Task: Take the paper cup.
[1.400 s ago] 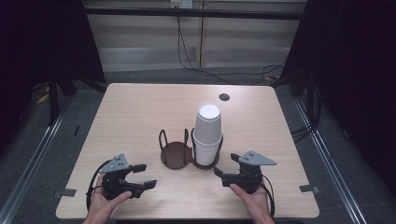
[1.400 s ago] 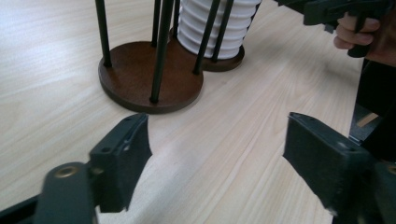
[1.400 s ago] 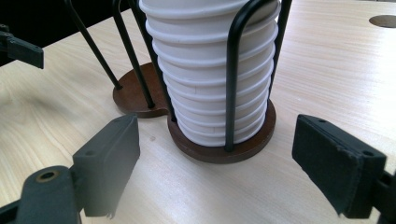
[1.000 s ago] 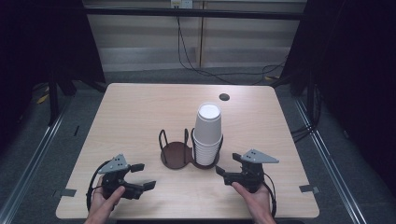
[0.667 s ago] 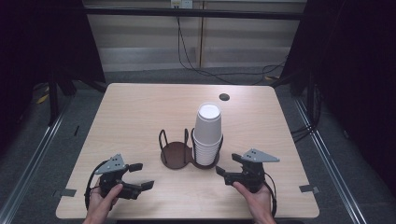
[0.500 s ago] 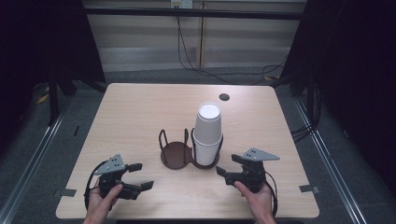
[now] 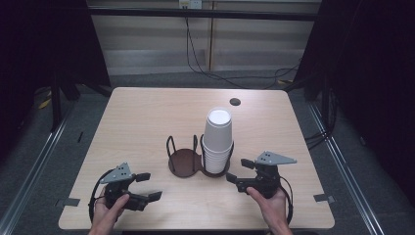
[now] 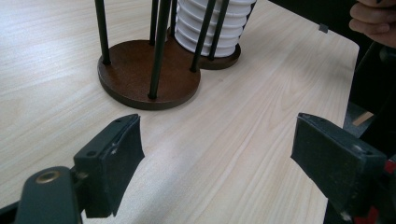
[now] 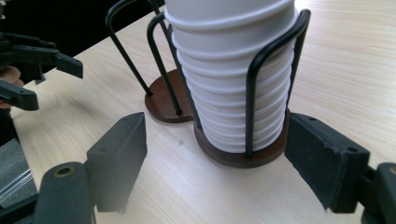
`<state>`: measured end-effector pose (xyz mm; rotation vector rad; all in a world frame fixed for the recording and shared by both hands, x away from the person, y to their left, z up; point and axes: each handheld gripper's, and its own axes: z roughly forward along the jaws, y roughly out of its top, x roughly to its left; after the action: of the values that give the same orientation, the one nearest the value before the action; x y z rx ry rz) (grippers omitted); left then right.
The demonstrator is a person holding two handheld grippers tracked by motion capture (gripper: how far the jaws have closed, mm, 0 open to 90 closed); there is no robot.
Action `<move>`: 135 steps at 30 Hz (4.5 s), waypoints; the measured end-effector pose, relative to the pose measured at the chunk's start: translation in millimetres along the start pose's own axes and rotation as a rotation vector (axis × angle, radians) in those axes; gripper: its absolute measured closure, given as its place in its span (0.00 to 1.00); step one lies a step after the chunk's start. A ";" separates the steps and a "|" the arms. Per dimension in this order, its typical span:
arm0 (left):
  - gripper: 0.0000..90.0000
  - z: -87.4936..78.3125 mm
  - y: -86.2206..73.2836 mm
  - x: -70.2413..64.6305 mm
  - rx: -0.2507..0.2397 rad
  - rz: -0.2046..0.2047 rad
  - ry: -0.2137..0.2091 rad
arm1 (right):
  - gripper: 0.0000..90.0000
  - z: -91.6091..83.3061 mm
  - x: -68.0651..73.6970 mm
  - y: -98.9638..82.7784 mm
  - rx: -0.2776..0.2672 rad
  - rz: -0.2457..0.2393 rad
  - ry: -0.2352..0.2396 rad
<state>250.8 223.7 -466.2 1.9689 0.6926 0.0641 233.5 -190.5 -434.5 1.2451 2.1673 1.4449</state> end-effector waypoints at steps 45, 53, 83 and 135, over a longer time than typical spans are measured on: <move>0.19 1.5 -0.2 0.0 0.019 0.012 -0.012 | 0.16 -6.3 -8.1 92.7 0.016 -0.085 0.141; 0.19 2.1 -0.3 -0.3 0.025 0.014 -0.018 | 0.16 6.6 -9.3 114.0 0.044 -0.101 0.141; 0.19 4.5 -0.1 -0.1 0.040 0.016 -0.036 | 0.16 40.7 -5.8 149.3 0.127 -0.160 0.109; 0.19 4.5 -0.1 0.3 0.043 0.011 -0.044 | 0.24 26.6 1.3 164.1 0.060 -0.225 0.072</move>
<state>252.5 220.3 -468.6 2.0093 0.6593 0.0122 332.9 -149.6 -307.7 0.9443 2.3274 1.3601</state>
